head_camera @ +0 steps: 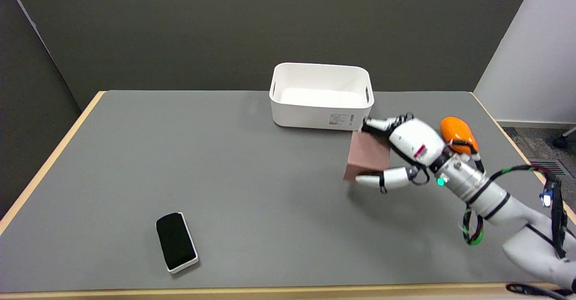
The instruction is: Pick up wooden cube.
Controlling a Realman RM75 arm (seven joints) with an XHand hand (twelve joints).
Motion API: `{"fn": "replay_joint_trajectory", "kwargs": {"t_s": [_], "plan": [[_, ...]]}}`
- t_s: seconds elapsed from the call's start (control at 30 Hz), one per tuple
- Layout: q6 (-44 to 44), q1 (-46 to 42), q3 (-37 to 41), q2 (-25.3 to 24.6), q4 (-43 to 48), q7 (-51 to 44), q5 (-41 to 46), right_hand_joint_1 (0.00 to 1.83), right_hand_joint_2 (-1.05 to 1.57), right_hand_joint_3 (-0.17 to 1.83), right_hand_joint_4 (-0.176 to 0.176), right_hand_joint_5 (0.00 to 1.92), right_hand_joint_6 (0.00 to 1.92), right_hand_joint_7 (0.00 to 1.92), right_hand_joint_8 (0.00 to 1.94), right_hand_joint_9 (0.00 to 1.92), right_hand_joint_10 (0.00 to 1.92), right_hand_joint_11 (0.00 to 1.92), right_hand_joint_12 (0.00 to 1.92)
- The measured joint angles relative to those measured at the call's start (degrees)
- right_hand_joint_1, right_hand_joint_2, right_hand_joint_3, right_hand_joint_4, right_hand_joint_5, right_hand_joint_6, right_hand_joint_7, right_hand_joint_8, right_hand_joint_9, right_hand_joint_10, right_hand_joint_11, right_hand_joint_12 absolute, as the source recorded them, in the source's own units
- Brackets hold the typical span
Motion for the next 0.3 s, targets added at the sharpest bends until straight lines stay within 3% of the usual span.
{"fn": "replay_joint_trajectory", "kwargs": {"t_s": [0.3], "plan": [[-4.0,9.29,0.54,0.7,1.46,-3.0,0.73,1.21,1.09,0.31,-0.176,0.59,1.47,0.91,1.34,0.87,1.41,0.78,1.92]]}}
